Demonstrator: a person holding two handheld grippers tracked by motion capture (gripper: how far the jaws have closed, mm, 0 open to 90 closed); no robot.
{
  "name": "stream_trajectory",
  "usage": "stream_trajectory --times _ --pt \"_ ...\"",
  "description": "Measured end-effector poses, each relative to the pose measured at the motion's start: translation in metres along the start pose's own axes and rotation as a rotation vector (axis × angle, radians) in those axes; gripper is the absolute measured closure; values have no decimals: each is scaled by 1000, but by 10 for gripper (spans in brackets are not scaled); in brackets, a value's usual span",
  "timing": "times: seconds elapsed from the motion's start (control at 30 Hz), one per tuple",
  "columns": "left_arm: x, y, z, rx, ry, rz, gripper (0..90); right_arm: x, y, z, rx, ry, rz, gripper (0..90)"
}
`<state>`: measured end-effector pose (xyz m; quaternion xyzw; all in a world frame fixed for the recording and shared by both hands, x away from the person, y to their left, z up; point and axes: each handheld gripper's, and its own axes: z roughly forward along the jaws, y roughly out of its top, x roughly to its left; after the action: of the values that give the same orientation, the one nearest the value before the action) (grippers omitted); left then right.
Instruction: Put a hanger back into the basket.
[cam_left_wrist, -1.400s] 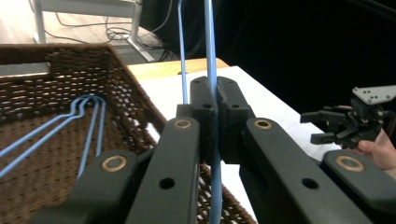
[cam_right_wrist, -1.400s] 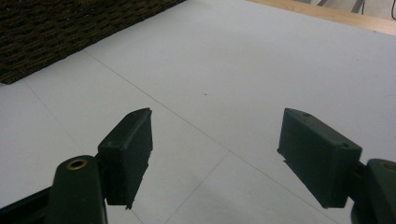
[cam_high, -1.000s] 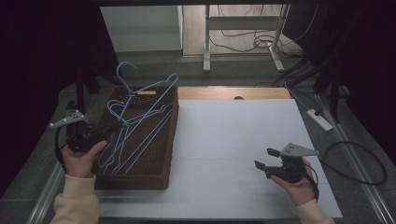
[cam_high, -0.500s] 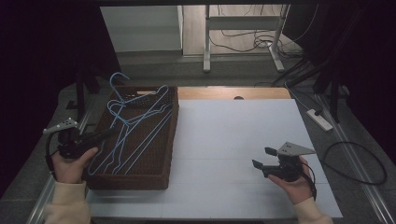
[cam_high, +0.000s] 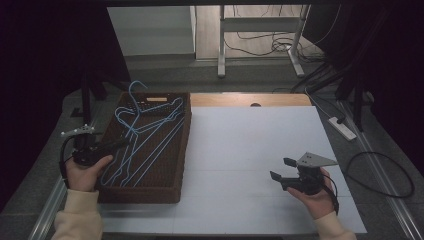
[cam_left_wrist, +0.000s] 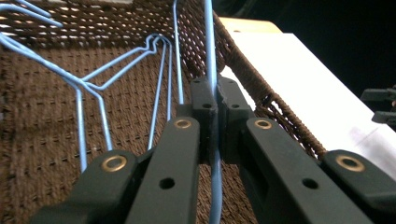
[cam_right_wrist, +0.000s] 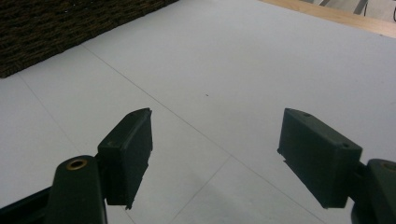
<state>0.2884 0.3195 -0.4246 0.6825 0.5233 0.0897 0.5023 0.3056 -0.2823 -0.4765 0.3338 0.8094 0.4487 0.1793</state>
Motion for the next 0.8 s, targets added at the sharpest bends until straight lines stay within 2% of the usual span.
stream_trajectory --times 0.27,0.37,0.5,0.67,0.73,0.8 --pt "4 0 21 99 0 -36 868 0 0 0 2 0 -2 266" --pt "5 1 27 118 4 -42 868 0 0 0 2 1 -2 267" --pt "6 2 35 149 25 -48 867 0 0 0 -1 1 -3 267" --pt "7 2 38 178 50 -63 865 0 0 0 0 1 -3 267" --pt "9 2 42 224 60 -73 864 1 0 0 -2 1 -3 267" --pt "9 3 44 236 71 -70 863 1 1 0 1 1 -5 267"
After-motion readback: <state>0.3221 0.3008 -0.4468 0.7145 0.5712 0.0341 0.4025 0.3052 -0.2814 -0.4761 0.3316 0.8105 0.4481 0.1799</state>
